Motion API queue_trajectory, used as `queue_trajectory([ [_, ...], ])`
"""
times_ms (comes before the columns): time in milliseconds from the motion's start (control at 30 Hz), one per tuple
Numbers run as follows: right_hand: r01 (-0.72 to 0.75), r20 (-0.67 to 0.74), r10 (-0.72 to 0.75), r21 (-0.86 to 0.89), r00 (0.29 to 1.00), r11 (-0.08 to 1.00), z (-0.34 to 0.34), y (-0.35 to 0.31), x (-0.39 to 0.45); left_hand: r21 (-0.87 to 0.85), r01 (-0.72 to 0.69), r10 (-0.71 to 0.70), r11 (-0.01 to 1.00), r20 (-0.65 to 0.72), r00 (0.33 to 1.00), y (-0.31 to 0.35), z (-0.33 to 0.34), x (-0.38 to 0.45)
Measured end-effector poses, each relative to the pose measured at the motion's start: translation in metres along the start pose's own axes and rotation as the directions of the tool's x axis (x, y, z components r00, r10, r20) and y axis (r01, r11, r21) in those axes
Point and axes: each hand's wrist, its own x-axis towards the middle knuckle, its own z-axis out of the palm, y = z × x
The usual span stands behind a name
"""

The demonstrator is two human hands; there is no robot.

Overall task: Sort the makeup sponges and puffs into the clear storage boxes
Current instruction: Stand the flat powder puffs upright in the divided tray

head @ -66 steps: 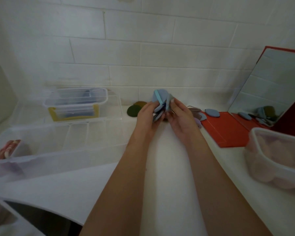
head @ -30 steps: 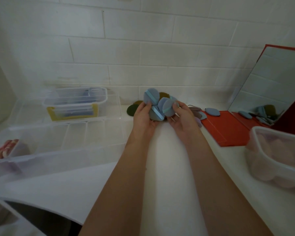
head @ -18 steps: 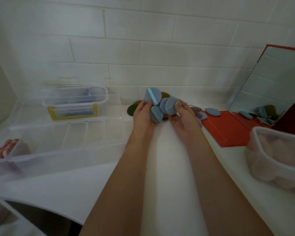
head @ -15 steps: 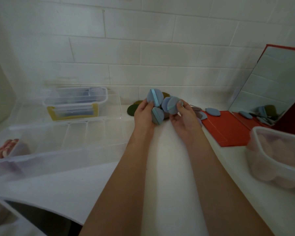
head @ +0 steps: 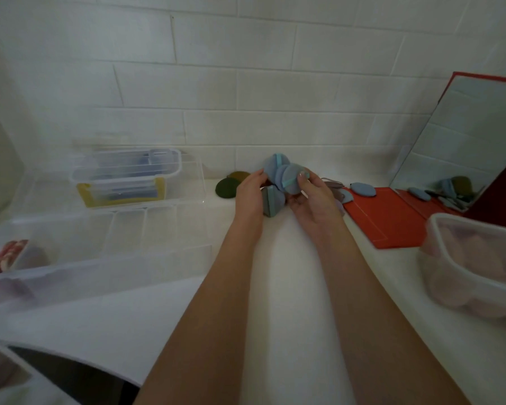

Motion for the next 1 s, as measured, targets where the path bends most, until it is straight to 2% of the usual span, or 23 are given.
queue_trajectory([
  [100, -0.002, 0.016, 0.003, -0.014, 1.000, 1.000, -0.001, 0.000, -0.002, 0.005, 0.031, -0.031, 1.000, 0.014, 0.999, 0.001, 0.000, 0.003],
  [267, 0.020, 0.055, -0.014, -0.096, 0.998, 0.995, 0.002, 0.003, -0.004, -0.130, 0.091, -0.091, 0.987, 0.009, 0.996, 0.002, 0.000, 0.001],
  [367, 0.065, 0.022, -0.063, -0.156, 0.998, 0.986, 0.000, 0.006, -0.002, -0.170, 0.155, -0.137, 0.973, 0.112, 0.984, 0.009, 0.004, -0.010],
  [433, 0.094, -0.011, -0.100, -0.250, 0.995, 0.964, 0.001, 0.009, -0.002, -0.079, 0.072, -0.058, 0.994, 0.164, 0.985, 0.005, 0.004, -0.010],
  [500, 0.121, -0.053, -0.150, -0.356, 0.987, 0.927, 0.003, 0.010, -0.006, 0.137, -0.127, 0.104, 0.982, 0.165, 0.981, -0.002, 0.002, -0.012],
  [533, 0.129, -0.074, -0.172, -0.399, 0.982, 0.908, 0.004, 0.010, -0.008, 0.188, -0.212, 0.184, 0.959, 0.154, 0.971, -0.006, 0.001, -0.013],
  [633, 0.109, -0.115, -0.180, -0.459, 0.977, 0.882, 0.009, 0.009, -0.012, 0.163, -0.310, 0.303, 0.937, 0.066, 0.951, -0.005, 0.004, -0.019],
  [733, 0.046, -0.143, -0.097, -0.321, 0.985, 0.946, 0.016, 0.007, -0.015, 0.263, -0.328, 0.345, 0.907, -0.018, 0.938, 0.002, 0.009, -0.027],
  [833, -0.033, -0.123, 0.006, -0.218, 0.992, 0.975, 0.022, 0.007, -0.020, 0.348, -0.360, 0.394, 0.866, -0.032, 0.918, 0.016, 0.014, -0.040],
  [900, -0.008, -0.105, -0.033, -0.362, 0.994, 0.932, 0.025, 0.013, -0.023, 0.399, -0.400, 0.447, 0.825, -0.027, 0.894, 0.036, 0.014, -0.046],
  [1000, 0.188, 0.058, -0.199, -0.652, 0.978, 0.734, 0.038, 0.025, -0.032, 0.451, -0.404, 0.453, 0.796, -0.002, 0.891, 0.071, -0.001, -0.052],
])
